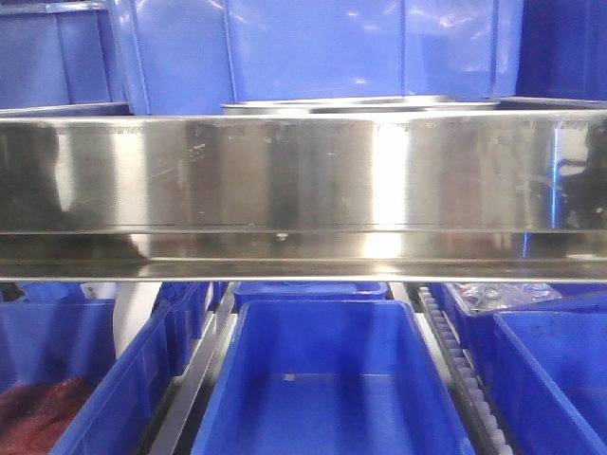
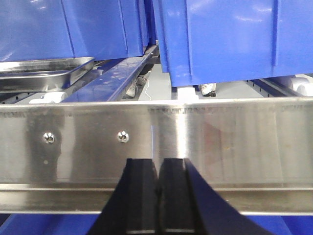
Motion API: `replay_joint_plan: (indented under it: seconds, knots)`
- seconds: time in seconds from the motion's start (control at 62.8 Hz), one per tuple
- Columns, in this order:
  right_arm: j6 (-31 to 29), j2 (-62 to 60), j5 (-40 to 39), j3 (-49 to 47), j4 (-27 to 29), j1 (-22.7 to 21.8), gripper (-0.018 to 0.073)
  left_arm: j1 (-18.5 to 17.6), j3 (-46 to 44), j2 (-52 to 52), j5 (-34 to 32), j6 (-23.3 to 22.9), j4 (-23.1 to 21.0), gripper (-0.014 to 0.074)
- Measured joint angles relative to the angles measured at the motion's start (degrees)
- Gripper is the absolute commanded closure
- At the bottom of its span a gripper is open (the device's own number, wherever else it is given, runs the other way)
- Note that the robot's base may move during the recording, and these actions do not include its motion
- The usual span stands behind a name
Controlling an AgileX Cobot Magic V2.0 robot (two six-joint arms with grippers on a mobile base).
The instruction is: Stack silver trays without gaps
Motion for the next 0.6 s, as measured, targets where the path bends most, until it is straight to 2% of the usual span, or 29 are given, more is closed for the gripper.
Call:
replay_joint_plan:
  seconds: [0.605]
  knots:
    - [0.00, 0.00, 0.00, 0.00, 0.00, 0.00, 0.0510, 0.00, 0.00, 0.00, 0.00, 0.00, 0.00, 0.0644]
